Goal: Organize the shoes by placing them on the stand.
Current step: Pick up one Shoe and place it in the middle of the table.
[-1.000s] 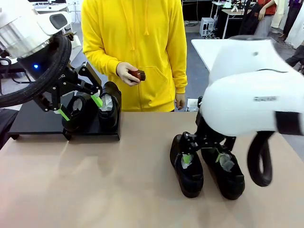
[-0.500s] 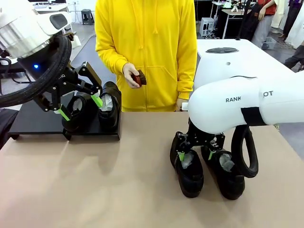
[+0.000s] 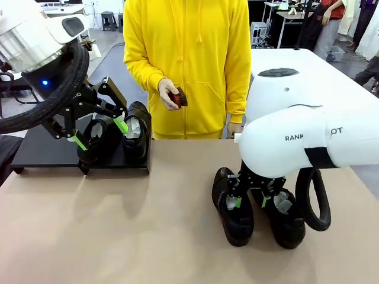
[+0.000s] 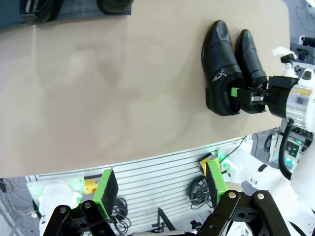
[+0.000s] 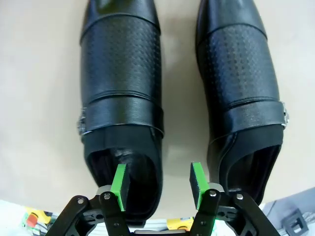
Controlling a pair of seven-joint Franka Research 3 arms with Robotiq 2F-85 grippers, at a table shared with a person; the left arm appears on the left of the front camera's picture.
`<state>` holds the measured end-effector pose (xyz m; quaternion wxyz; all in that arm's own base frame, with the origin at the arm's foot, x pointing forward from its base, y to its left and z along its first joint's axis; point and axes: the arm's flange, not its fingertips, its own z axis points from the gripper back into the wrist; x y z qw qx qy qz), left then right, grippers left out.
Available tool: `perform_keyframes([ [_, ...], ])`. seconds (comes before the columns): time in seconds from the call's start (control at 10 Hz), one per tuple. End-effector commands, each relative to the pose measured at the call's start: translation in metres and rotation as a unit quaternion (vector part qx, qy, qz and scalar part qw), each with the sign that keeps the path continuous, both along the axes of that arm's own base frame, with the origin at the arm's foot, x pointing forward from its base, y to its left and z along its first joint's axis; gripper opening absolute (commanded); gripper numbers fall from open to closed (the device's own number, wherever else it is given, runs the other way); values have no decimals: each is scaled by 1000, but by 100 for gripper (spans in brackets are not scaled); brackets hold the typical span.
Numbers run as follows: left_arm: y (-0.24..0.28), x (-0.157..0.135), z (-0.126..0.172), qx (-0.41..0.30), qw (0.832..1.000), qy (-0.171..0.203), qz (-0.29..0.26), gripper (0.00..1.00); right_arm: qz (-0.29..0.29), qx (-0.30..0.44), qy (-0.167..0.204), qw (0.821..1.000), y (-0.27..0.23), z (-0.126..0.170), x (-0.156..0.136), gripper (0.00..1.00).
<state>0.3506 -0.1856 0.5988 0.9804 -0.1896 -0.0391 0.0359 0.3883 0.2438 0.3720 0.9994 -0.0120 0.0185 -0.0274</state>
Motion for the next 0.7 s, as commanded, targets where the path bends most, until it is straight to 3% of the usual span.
perform_keyframes([
  [0.0,1,-1,2,-8,1000,3,0,92,-16,-15,-15,1000,-1,-7,1,66],
  [0.5,1,-1,2,-8,1000,3,0,92,17,3,-6,1000,10,-30,12,66],
  [0.6,1,-1,2,-8,1000,3,0,92,24,-7,-6,1000,13,-34,14,61],
])
